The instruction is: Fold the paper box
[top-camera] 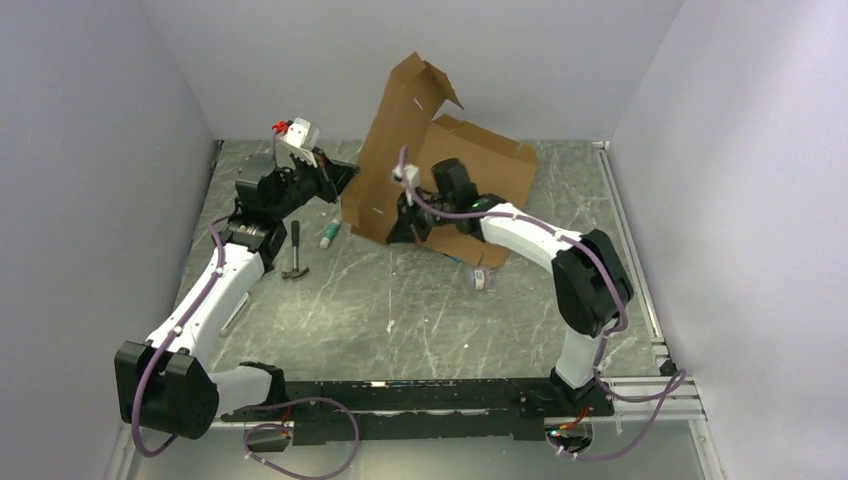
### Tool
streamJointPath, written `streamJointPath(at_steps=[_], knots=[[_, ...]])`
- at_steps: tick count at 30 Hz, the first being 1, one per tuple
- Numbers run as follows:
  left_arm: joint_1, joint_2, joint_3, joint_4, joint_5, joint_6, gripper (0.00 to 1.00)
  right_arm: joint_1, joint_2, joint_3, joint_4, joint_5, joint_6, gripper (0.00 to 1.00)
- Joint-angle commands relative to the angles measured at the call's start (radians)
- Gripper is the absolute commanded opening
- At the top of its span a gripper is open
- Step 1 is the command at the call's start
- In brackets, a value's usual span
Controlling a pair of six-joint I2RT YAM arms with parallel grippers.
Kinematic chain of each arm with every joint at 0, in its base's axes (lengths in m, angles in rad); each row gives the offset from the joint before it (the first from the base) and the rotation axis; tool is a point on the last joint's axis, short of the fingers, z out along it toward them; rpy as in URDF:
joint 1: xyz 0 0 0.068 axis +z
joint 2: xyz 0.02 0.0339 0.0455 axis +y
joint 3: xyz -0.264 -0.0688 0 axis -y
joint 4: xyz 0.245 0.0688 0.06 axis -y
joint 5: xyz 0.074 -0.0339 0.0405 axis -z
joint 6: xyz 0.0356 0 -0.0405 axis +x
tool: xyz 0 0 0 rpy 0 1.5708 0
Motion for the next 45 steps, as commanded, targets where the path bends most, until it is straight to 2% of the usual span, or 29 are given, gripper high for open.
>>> streamJointPath(at_steps=[1,5,11,16,20,22,25,29,32,38,45], knots=[[-0.002,-0.012,0.004,0.073,0.010,-0.004,0.00,0.127,0.006,-0.035,0.052,-0.092,0.015,0.00],[-0.002,-0.013,0.003,0.074,0.013,-0.002,0.00,0.152,0.031,-0.006,0.005,-0.075,-0.037,0.00],[-0.002,-0.020,0.004,0.071,0.013,0.007,0.00,0.095,-0.035,0.047,-0.133,-0.090,-0.193,0.01],[-0.002,-0.023,0.004,0.070,0.014,0.012,0.00,0.008,-0.116,0.073,-0.339,-0.235,-0.435,0.26],[-0.002,-0.024,0.003,0.070,0.011,0.016,0.00,-0.097,-0.206,0.024,-0.354,-0.270,-0.480,0.44],[-0.002,-0.024,0.002,0.071,0.008,0.016,0.00,-0.166,-0.259,-0.037,-0.281,-0.266,-0.427,0.53],[-0.002,-0.023,-0.002,0.076,0.006,0.014,0.00,-0.313,-0.328,-0.178,-0.047,-0.256,-0.233,0.69],[-0.002,-0.022,-0.004,0.081,0.004,0.013,0.00,-0.521,-0.359,-0.369,0.342,-0.195,0.092,0.98],[-0.002,-0.022,-0.005,0.080,0.006,0.015,0.00,-0.634,-0.340,-0.427,0.448,-0.133,0.216,0.99],[-0.002,-0.029,-0.004,0.078,0.007,0.017,0.00,-0.763,-0.255,-0.485,0.557,-0.012,0.383,0.99],[-0.002,-0.029,-0.003,0.079,0.013,0.014,0.00,-0.808,-0.094,-0.486,0.668,-0.088,0.515,0.99]])
